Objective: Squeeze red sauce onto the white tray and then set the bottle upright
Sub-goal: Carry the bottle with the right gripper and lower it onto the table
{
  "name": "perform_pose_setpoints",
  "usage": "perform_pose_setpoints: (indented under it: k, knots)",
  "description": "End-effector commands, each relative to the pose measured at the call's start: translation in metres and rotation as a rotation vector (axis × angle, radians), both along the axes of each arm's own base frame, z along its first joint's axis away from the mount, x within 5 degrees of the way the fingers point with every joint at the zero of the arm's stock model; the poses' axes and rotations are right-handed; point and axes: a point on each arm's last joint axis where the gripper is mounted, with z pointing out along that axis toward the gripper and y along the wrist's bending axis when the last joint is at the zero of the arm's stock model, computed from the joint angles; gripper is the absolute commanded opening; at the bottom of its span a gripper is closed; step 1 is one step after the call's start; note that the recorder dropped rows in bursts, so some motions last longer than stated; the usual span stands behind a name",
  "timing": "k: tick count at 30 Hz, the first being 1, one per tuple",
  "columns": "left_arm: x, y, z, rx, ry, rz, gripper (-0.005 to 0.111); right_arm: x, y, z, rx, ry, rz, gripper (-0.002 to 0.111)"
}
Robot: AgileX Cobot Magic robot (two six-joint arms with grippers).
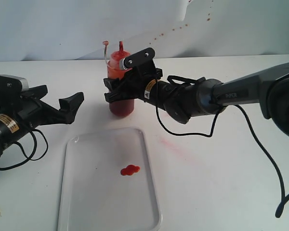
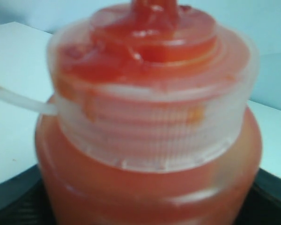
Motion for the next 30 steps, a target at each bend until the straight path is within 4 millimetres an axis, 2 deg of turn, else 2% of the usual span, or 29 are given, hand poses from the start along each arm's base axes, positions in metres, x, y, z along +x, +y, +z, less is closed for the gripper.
perform_pose_setpoints:
  k: [1,10,23,24,25,26,29,30]
  knots:
    - [0.0011,0.0008,0.0029,-0.015,-0.008,0.014,0.104,0.0019,0.0010,0.0092,-0.006,-0.029,0.003,0.000]
    - [0.0011,0.0008,0.0029,-0.015,-0.008,0.014,0.104,0.0019,0.0006,0.0082,-0.067,-0.067,0.018,0.000]
    - [0.0012,0.0007,0.0032,-0.017,-0.011,0.014,0.104,0.0025,-0.0001,0.0082,-0.056,-0.057,0.003,0.000]
    - [0.0012,0.0007,0.0032,-0.017,-0.011,0.014,0.104,0.0038,-0.0016,0.0086,-0.030,-0.040,-0.026,0.007]
    - [0.0012,0.0007,0.0032,-0.017,-0.011,0.014,0.104,0.0046,-0.0029,0.0080,-0.019,-0.021,-0.049,0.019]
    - [0.0012,0.0007,0.0032,-0.017,-0.011,0.014,0.104,0.0051,-0.0040,0.0067,-0.017,0.000,-0.065,0.034]
    - [0.0012,0.0007,0.0032,-0.017,-0.011,0.014,0.104,0.0051,-0.0048,0.0049,-0.025,0.019,-0.074,0.099]
    - [0.0012,0.0007,0.0032,-0.017,-0.011,0.014,0.104,0.0046,-0.0042,0.0048,-0.038,0.011,-0.062,0.105]
